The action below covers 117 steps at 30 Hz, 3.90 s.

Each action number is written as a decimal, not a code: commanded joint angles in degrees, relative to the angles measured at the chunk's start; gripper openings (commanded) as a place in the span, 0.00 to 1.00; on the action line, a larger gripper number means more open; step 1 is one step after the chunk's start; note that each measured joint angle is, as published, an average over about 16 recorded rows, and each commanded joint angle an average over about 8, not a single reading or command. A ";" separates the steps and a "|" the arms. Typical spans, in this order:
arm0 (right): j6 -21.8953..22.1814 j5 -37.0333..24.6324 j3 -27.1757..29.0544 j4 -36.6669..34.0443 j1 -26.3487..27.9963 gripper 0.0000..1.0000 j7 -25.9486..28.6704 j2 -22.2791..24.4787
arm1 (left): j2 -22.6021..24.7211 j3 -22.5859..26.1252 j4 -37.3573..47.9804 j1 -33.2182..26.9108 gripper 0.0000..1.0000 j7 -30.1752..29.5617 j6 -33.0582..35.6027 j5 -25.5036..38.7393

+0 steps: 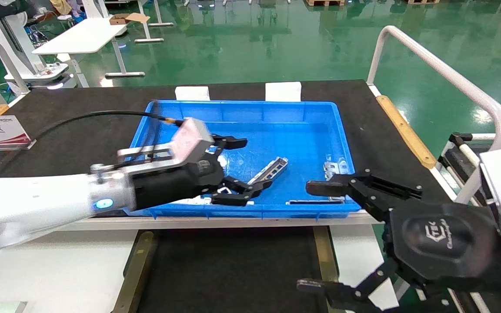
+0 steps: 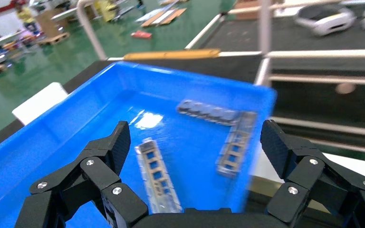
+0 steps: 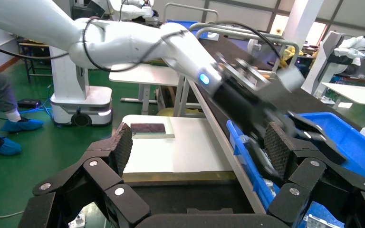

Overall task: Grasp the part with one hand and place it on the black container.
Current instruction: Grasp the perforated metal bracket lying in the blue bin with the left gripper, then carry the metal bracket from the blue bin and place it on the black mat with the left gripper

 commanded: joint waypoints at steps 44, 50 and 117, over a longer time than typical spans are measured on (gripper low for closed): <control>0.02 0.03 -0.05 0.00 0.01 0.00 -0.03 0.02 | 16.03 25.49 24.30 -6.49 0.00 6.07 -25.71 -9.67; 0.02 0.04 -0.06 0.00 0.02 0.00 -0.03 0.02 | 15.94 27.94 24.66 -6.58 0.00 6.11 -26.94 -12.56; 0.05 0.09 -0.13 0.00 0.03 0.00 -0.07 0.05 | -15.68 31.74 -4.28 15.13 0.00 11.20 3.41 -41.22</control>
